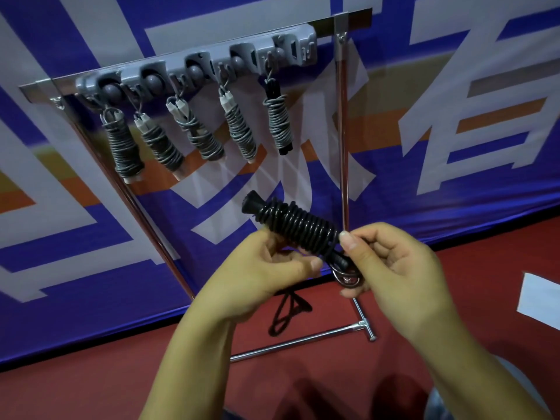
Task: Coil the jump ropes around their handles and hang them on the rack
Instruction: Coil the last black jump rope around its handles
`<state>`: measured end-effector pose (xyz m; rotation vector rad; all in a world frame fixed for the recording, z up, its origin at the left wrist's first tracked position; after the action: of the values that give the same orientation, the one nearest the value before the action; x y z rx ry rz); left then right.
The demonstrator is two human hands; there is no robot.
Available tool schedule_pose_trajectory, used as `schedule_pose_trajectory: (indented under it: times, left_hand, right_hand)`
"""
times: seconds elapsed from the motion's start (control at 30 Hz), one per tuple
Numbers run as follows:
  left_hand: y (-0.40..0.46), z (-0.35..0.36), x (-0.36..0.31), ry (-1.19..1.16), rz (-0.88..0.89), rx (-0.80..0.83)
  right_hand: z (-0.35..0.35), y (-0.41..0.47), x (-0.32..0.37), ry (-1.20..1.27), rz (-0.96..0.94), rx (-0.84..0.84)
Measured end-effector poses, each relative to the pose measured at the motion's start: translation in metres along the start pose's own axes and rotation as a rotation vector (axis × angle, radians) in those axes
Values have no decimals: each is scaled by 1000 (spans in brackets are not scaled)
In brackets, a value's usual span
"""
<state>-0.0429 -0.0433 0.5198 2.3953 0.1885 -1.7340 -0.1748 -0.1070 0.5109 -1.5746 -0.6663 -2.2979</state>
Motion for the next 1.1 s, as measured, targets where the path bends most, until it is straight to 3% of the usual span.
schedule_pose_trajectory:
  times: [0.13, 0.3, 0.43, 0.57, 0.67, 0.73, 0.83, 0.97, 1.1]
  left_hand:
    - [-2, -1, 0, -5, 38, -8]
    - [-3, 2, -7, -168, 213, -3]
    - [-2, 4, -9, -202, 266, -62]
    - [0, 13, -16, -323, 317, -17]
    - [-1, 12, -18, -322, 302, -13]
    - [-3, 9, -16, -282, 282, -48]
    - [-4, 5, -12, -271, 242, -124]
    - [-2, -4, -5, -337, 169, -216]
    - [-3, -2, -5, -390, 133, -215]
  right_hand:
    - [2, 0, 1, 33, 44, 5]
    - [9, 1, -8, 258, 262, 73]
    - [19, -2, -19, 496, 506, 100]
    - [39, -14, -40, 910, 890, 131]
    - [46, -18, -45, 1071, 974, 155]
    - [41, -17, -49, 923, 922, 115]
    - [31, -7, -39, 481, 554, 122]
    - [34, -8, -20, 100, 139, 224]
    - [28, -7, -10, -57, -66, 196]
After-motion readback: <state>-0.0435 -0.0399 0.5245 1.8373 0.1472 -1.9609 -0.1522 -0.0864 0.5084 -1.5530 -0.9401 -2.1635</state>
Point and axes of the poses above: each hand's wrist, its own y-axis towards the middle knuckle, its own z-axis out of the palm, x = y × z, the point moved 8 cm from there along y, towards the middle knuckle, and after that the axes turned 11 degrees about y, right-handed, at the moved point
